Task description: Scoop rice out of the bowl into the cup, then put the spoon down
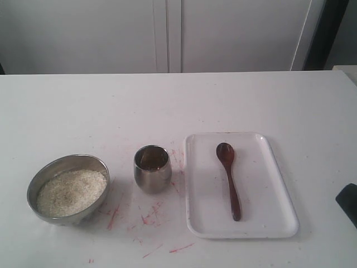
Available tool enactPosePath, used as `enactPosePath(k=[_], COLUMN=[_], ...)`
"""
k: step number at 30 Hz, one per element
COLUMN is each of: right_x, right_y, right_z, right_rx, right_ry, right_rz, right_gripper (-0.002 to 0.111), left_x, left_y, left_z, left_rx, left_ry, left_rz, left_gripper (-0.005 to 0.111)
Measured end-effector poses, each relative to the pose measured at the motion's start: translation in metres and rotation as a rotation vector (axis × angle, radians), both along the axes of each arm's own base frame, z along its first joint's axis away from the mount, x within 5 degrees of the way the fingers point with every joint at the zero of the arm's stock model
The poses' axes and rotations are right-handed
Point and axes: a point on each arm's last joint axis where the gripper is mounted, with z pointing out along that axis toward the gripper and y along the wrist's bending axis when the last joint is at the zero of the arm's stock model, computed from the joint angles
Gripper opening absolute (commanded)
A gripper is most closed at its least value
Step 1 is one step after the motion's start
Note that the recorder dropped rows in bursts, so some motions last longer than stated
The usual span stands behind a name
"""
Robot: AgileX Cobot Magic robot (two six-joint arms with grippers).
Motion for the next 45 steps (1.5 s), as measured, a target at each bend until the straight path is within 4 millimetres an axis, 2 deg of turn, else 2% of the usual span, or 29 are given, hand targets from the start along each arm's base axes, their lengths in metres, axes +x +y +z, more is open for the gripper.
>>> enactPosePath(k=[32,42,45], right_x=[0.0003,0.0001,0.0], right_y=[-0.0004,0.0001,0.0003], right_z=[-0.0017,-0.0018,-0.0031], right_rx=[-0.005,0.131,0.062], right_ry=[0.018,0.083,0.066], right_rz=[-0.006,0.009,0.007], right_gripper=[0.0,0.0,0.0], left_x=[0.0,0.0,0.0], left_y=[0.0,0.0,0.0], left_z=[0.0,0.0,0.0], left_rx=[0.0,0.0,0.0], left_ry=[0.0,0.0,0.0], left_rz=[0.0,0.0,0.0], left_gripper=[0.014,0.014,0.014])
